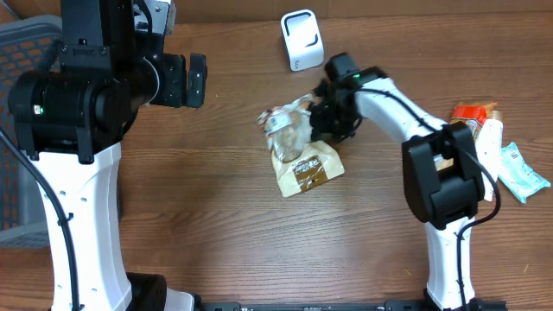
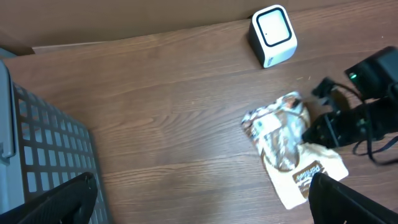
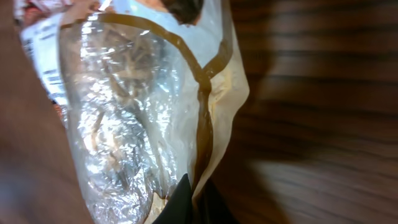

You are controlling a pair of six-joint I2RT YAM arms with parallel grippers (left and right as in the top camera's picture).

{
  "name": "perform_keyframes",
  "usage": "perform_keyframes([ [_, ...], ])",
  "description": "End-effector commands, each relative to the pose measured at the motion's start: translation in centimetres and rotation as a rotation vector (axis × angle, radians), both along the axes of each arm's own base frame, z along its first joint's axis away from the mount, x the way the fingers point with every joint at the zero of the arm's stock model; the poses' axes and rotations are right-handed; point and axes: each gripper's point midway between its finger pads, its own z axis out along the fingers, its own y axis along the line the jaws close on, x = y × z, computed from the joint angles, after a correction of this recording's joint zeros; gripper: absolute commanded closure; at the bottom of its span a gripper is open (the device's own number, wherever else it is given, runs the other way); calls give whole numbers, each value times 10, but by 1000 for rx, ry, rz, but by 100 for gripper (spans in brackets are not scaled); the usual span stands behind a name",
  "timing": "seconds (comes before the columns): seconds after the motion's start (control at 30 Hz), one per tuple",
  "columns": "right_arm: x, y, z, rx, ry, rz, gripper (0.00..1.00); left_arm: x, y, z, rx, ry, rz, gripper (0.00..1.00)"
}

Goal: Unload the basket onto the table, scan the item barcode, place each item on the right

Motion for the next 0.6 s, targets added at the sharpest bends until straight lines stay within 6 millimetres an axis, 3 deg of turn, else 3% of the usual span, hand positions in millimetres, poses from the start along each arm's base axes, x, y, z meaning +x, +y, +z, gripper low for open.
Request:
perform_keyframes([
  [0.0, -4, 8, 0, -19, 56, -103, 96, 2, 0, -1, -3, 1, 5, 0],
  [0.07, -8, 9, 1, -19, 69, -97, 86, 2, 0, -1, -3, 1, 5, 0],
  [0.27, -2, 3, 2, 2, 42, -56, 39, 2, 0, -1, -3, 1, 5, 1],
  [0.4, 12, -11, 12, 114, 17, -28, 30, 2, 0, -1, -3, 1, 5, 1],
  [0.57, 24, -37, 27, 320, -1, -17, 29, 2, 0, -1, -3, 1, 5, 0],
])
